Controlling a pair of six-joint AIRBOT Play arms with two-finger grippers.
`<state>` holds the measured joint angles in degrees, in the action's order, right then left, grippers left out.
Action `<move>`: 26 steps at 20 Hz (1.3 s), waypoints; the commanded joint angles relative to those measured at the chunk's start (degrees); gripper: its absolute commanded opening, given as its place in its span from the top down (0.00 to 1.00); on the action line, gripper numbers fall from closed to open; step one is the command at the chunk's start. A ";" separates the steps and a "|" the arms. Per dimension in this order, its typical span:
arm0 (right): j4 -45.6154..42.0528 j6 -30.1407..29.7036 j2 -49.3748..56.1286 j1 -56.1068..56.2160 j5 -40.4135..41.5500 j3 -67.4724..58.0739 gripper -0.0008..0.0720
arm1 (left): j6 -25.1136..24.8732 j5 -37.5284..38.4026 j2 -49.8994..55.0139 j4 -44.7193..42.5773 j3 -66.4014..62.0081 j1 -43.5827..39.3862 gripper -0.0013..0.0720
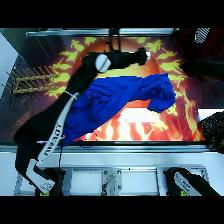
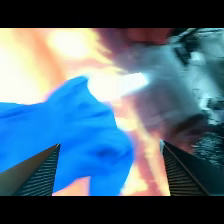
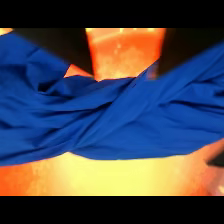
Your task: Fold the clothes and pants, and hang the long-sleeved shirts on hangers.
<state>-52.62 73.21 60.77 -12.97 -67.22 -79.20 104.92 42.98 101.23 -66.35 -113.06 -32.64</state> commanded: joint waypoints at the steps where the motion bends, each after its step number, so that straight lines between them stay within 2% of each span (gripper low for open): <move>1: -0.13 0.55 0.48 0.02 -4.83 2.16 0.24 | -3.74 12.70 -5.64 -0.13 5.97 11.63 0.02; 5: -0.09 0.61 0.59 5.60 -3.02 12.41 0.25 | -8.13 18.82 -16.00 -0.17 24.79 26.73 0.02; 8: -0.09 2.78 2.32 12.70 3.50 21.97 0.25 | -8.13 18.23 -20.72 -0.17 38.66 37.64 0.02; 11: 0.13 5.40 7.37 20.44 9.05 27.12 0.25 | -8.87 17.86 -21.11 -0.09 47.47 45.31 0.02; 15: 5.66 6.34 16.90 30.05 17.11 27.26 0.25 | -11.96 17.40 -18.53 -0.09 53.68 46.93 0.02; 21: 18.25 4.39 26.29 38.99 28.74 26.10 0.25 | -12.15 13.92 -14.75 -0.11 54.14 44.02 0.02; 22: 18.91 4.09 27.19 39.98 29.68 25.57 0.25 | -12.15 13.55 -14.78 -0.09 54.12 44.04 0.21; 24: 19.34 4.13 29.03 41.59 31.74 24.17 0.25 | -12.17 13.51 -14.84 -0.09 54.12 44.13 0.75; 25: 19.98 4.13 29.94 42.18 32.72 23.45 0.25 | -12.17 13.57 -14.95 -0.07 54.12 44.39 0.93; 26: 20.96 4.13 30.99 42.75 33.53 22.56 0.25 | -12.20 13.86 -15.39 -0.07 54.14 44.35 0.97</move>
<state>-34.79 77.80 88.90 27.49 -37.63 -54.85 92.88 57.06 86.08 -66.35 -59.07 11.64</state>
